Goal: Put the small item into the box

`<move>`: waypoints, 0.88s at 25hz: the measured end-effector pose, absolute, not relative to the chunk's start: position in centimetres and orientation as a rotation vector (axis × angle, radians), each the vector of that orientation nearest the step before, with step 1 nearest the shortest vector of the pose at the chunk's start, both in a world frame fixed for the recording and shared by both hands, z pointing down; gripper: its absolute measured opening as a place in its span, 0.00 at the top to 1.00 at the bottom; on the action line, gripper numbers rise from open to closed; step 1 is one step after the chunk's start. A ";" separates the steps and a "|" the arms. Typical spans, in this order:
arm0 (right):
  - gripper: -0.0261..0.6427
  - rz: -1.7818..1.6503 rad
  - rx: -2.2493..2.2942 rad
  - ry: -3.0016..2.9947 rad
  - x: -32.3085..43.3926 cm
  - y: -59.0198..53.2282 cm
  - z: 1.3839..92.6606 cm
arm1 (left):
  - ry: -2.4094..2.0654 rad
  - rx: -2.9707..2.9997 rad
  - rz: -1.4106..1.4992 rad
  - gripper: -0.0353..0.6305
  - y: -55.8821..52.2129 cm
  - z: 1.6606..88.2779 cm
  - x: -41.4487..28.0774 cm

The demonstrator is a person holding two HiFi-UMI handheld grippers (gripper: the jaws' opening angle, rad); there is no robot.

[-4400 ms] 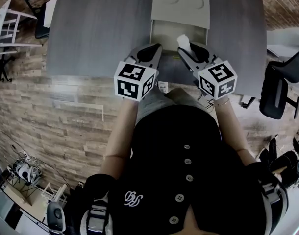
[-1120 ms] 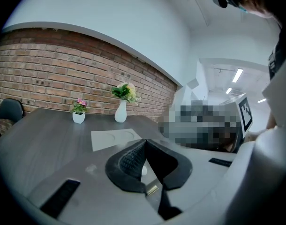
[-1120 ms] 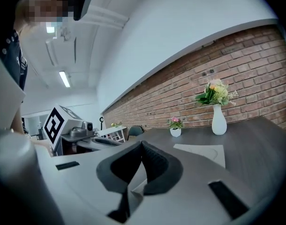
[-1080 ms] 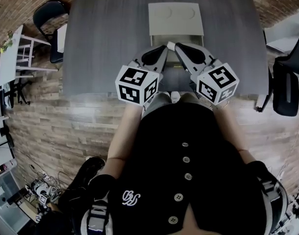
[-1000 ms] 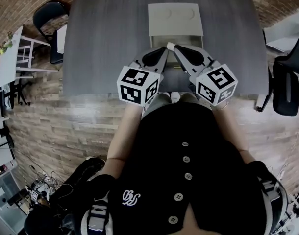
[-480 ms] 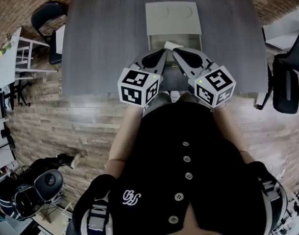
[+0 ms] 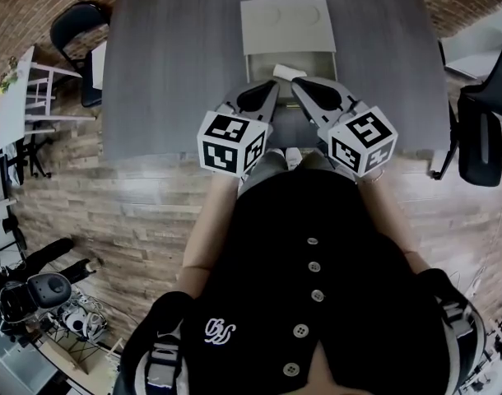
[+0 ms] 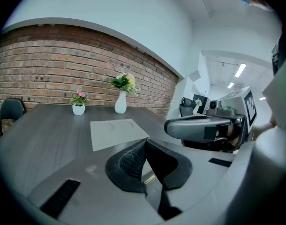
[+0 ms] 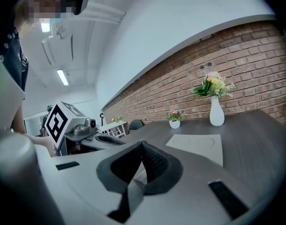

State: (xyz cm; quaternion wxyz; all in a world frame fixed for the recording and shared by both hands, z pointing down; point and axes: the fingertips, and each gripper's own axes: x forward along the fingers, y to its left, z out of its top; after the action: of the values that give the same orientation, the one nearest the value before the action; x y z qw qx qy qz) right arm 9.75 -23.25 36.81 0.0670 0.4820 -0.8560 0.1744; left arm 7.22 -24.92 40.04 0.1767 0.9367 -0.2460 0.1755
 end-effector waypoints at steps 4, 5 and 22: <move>0.96 0.534 1.457 -2.568 10.0 -22.8 37.1 | -0.681 2.648 0.501 0.93 -24.7 40.3 7.3; 0.96 0.531 1.465 -2.564 10.1 -22.8 37.1 | -0.680 2.647 0.500 0.93 -24.6 40.3 7.3; 0.96 0.517 1.451 -2.524 9.6 -21.9 37.6 | -0.615 2.632 0.473 0.93 -23.6 40.4 7.8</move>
State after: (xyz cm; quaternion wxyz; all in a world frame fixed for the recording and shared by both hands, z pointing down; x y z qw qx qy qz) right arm 9.63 -21.85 37.63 0.0924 0.4886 -0.8500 0.1741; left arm 7.85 -23.63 40.40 0.1976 0.9402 -0.2198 0.1691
